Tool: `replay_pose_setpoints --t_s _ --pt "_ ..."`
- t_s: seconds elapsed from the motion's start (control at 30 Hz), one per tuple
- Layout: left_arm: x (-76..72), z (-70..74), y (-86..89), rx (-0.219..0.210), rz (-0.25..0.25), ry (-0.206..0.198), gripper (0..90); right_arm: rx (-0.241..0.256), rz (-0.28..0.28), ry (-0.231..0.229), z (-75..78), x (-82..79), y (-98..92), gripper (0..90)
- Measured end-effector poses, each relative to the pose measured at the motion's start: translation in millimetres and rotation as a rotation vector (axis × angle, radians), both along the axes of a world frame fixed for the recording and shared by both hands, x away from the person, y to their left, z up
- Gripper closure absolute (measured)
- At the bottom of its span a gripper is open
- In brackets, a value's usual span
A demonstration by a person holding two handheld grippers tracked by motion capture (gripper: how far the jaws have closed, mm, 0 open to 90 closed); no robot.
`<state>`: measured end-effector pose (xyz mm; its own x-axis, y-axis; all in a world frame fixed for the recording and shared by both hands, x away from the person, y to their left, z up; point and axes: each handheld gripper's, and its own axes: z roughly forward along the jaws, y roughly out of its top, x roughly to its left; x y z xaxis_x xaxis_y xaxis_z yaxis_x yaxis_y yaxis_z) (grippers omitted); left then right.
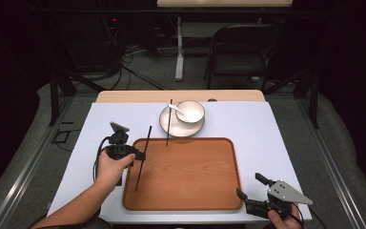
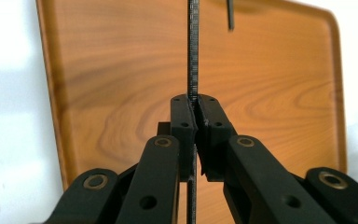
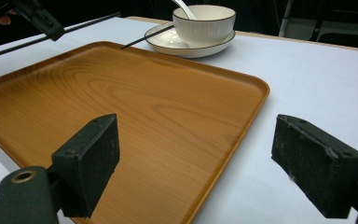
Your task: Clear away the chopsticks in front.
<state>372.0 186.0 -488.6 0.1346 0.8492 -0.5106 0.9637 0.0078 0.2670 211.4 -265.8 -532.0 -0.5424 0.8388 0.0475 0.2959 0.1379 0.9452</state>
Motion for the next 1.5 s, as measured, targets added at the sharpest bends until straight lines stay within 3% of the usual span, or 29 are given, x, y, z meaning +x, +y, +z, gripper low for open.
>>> replay_pose_setpoints --t_s 0.2,0.47,0.9,1.27,1.5 --pt "-9.2 -11.1 -10.1 0.01 -0.025 0.033 86.0 0.001 -0.002 -0.003 0.1 -0.4 -0.4 14.6" --pt "-9.4 -31.0 -21.7 0.031 -0.038 0.09 86.0 0.007 -0.004 -0.001 0.0 -0.7 -0.6 14.7" --pt "-0.8 -36.7 -28.0 0.047 -0.018 0.099 85.9 0.007 -0.004 -0.007 0.1 -1.0 -1.3 14.7" --pt "-1.4 -37.8 -27.8 0.06 -0.008 0.095 85.5 0.005 -0.003 -0.009 0.2 -1.2 -1.3 14.7" --pt "-3.0 -42.8 -26.0 0.063 -0.011 0.113 84.8 0.007 -0.005 -0.008 0.2 -1.2 -1.3 14.7"
